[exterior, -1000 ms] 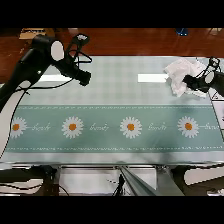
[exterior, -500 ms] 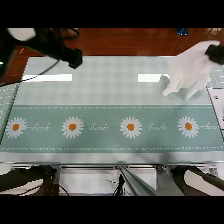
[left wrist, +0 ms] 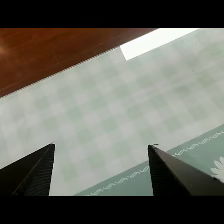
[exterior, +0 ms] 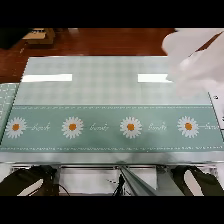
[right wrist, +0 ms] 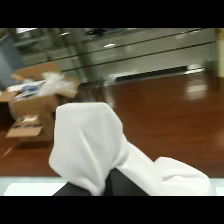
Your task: Fold the shirts.
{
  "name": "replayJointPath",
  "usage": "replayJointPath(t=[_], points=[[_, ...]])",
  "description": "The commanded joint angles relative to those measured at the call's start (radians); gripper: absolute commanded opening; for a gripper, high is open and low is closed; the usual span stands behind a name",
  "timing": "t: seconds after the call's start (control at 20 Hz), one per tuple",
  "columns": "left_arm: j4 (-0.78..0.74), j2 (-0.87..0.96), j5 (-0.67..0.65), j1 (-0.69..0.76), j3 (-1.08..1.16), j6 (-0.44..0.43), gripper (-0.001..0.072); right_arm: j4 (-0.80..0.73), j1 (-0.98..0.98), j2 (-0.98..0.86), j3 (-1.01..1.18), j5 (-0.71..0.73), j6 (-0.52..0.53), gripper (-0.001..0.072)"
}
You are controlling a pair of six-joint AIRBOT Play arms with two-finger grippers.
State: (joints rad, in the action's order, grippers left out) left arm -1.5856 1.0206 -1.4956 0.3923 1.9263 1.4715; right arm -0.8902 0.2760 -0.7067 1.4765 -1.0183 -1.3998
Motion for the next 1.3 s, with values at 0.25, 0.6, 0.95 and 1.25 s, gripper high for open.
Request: replayJointPath(t=[0.25, 0.6, 0.95, 1.25], points=[[0.0, -0.048, -0.111, 0.0, -0.143, 0.045, 0.0711, 0.165, 0.0, -0.037, 0.015, -0.449, -0.012, 0.003], [0.0, -0.043, -0.108, 0.001, -0.377, 0.071, 0.0711, -0.147, -0.432, -0.174, 0.015, -0.44, -0.064, 0.003], [0.0, -0.036, -0.008, 0.001, -0.384, 0.071, 0.0711, -0.551, -0.902, -0.548, 0.015, -0.251, -0.113, 0.0031], [0.064, -0.016, 0.113, 0.001, -0.548, 0.071, 0.0711, -0.576, -0.9, -0.795, 0.015, -0.203, -0.113, 0.0031]])
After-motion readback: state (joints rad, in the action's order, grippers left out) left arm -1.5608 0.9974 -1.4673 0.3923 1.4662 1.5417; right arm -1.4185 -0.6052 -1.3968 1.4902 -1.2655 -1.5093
